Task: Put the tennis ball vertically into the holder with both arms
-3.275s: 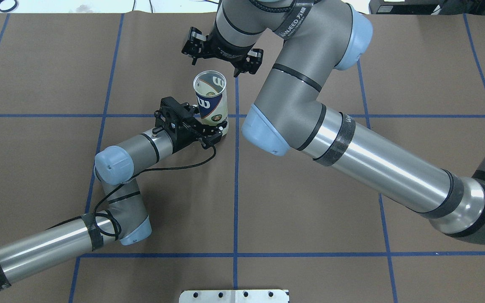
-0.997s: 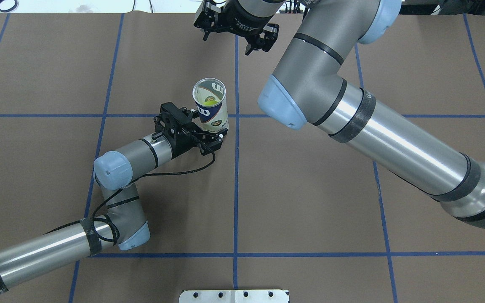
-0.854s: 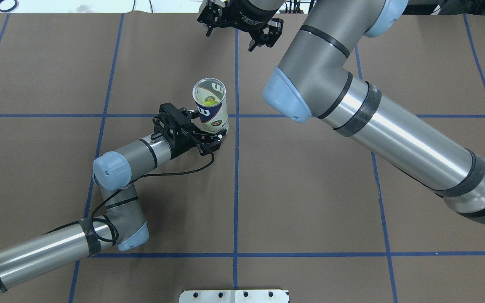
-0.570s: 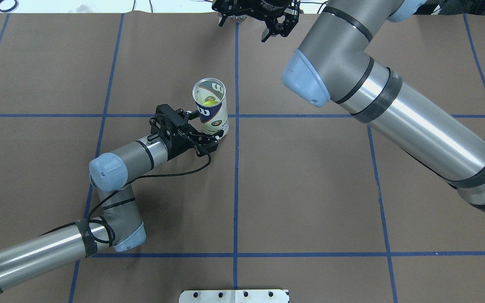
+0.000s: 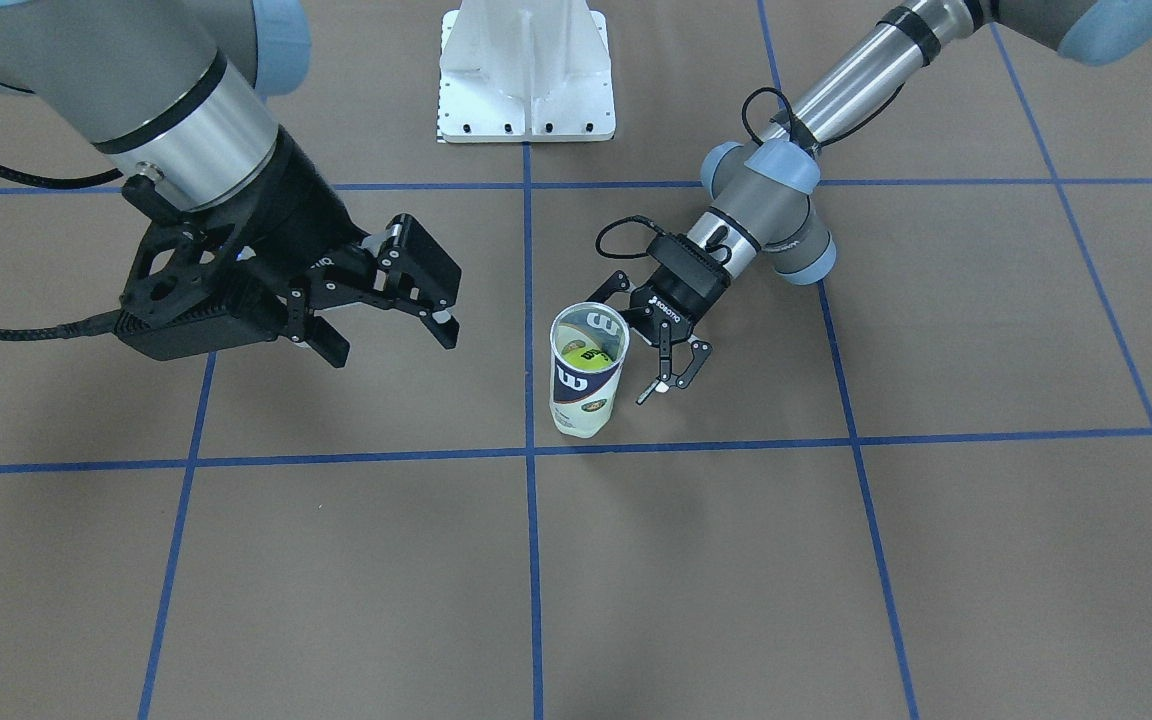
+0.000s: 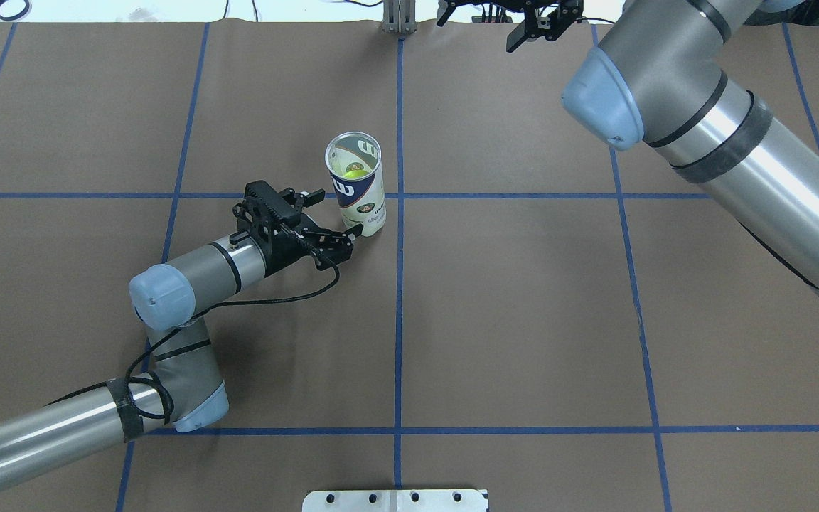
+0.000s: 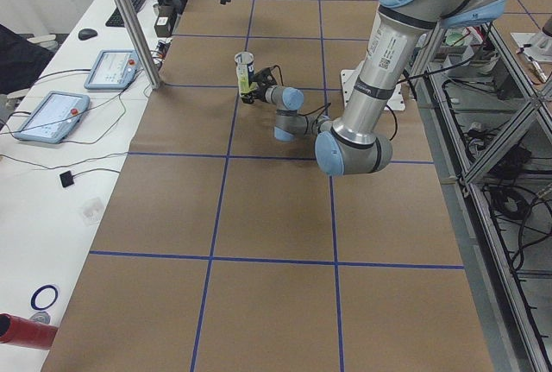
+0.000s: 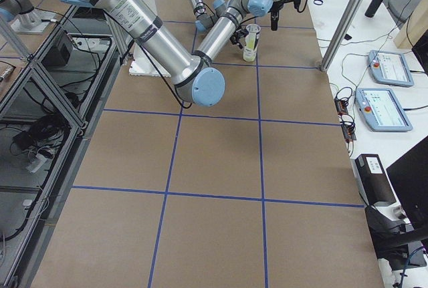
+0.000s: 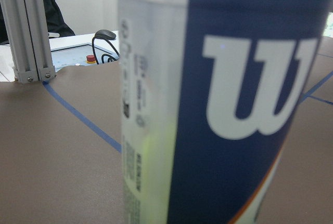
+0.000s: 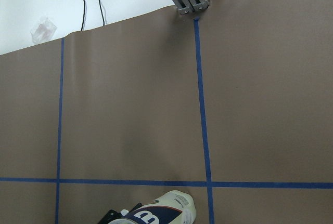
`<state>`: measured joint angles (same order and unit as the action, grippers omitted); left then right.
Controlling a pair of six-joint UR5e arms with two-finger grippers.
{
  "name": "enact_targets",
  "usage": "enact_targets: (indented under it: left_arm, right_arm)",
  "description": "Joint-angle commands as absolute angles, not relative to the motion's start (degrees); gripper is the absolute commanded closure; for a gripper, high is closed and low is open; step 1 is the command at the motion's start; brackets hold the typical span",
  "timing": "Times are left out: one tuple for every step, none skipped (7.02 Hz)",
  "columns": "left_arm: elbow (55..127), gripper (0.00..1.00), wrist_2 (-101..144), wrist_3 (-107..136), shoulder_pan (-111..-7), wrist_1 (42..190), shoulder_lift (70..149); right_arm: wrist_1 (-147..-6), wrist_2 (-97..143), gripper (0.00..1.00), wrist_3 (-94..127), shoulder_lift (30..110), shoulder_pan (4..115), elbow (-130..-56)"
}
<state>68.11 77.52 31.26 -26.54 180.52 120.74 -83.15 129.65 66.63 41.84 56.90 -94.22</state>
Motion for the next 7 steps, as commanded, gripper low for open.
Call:
enact_targets:
  left_arm:
    - [73.2,0.01,77.5,31.5,-26.5,180.5,115.3]
    - [77.2,0.01,77.6,31.6,-26.3,180.5,111.7]
    - [83.5,0.01,77.8,31.7,-25.6,180.5,105.8]
    - [90.1,0.01,78.0,31.6,-25.1,180.4,99.1]
    - [94.5,0.01,78.1,31.6,-25.0,179.7,94.8]
    - [97.9,0.01,79.4,31.6,-25.0,179.1,91.6]
    - [103.0,0.01,84.5,31.6,-25.2,173.6,88.8]
  right_arm:
    - [-83.1,130.8,0.01,65.7,43.1,58.1,-94.6]
    - [-83.1,131.0,0.01,64.2,44.6,58.5,-96.2]
    - [-83.1,132.4,0.01,62.9,45.9,59.6,-96.9]
    - [-83.1,133.0,0.01,62.1,46.8,60.4,-97.4]
    - [-83.1,133.1,0.01,60.5,48.8,60.9,-98.4]
    - [-83.2,133.6,0.01,57.6,52.3,62.4,-100.4]
    - [-83.3,136.7,0.01,53.1,55.8,65.5,-101.2]
